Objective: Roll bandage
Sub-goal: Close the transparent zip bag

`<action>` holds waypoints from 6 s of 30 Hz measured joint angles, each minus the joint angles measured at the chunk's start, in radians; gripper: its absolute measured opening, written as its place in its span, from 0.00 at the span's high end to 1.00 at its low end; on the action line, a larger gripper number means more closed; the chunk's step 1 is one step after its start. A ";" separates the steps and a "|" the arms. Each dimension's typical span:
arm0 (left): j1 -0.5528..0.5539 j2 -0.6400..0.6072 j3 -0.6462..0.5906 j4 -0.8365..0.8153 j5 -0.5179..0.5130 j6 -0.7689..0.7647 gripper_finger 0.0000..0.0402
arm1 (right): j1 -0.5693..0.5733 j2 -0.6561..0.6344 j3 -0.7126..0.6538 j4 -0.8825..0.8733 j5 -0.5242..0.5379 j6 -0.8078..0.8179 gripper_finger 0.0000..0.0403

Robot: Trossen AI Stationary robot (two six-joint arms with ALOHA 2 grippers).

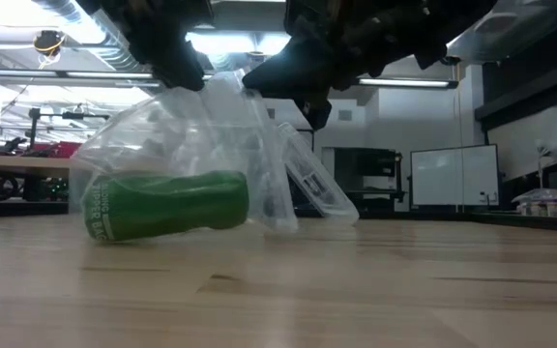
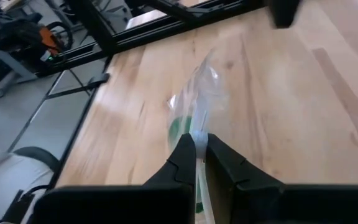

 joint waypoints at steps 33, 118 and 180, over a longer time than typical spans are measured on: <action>-0.018 0.000 -0.007 0.055 -0.004 -0.118 0.74 | 0.002 0.000 0.000 -0.002 0.016 -0.049 0.95; -0.098 0.097 -0.006 0.334 0.031 -0.178 0.76 | 0.003 0.001 0.000 0.035 0.015 -0.105 0.95; -0.101 0.097 -0.006 0.296 0.049 -0.160 1.00 | 0.002 0.001 0.000 0.108 -0.002 -0.107 0.95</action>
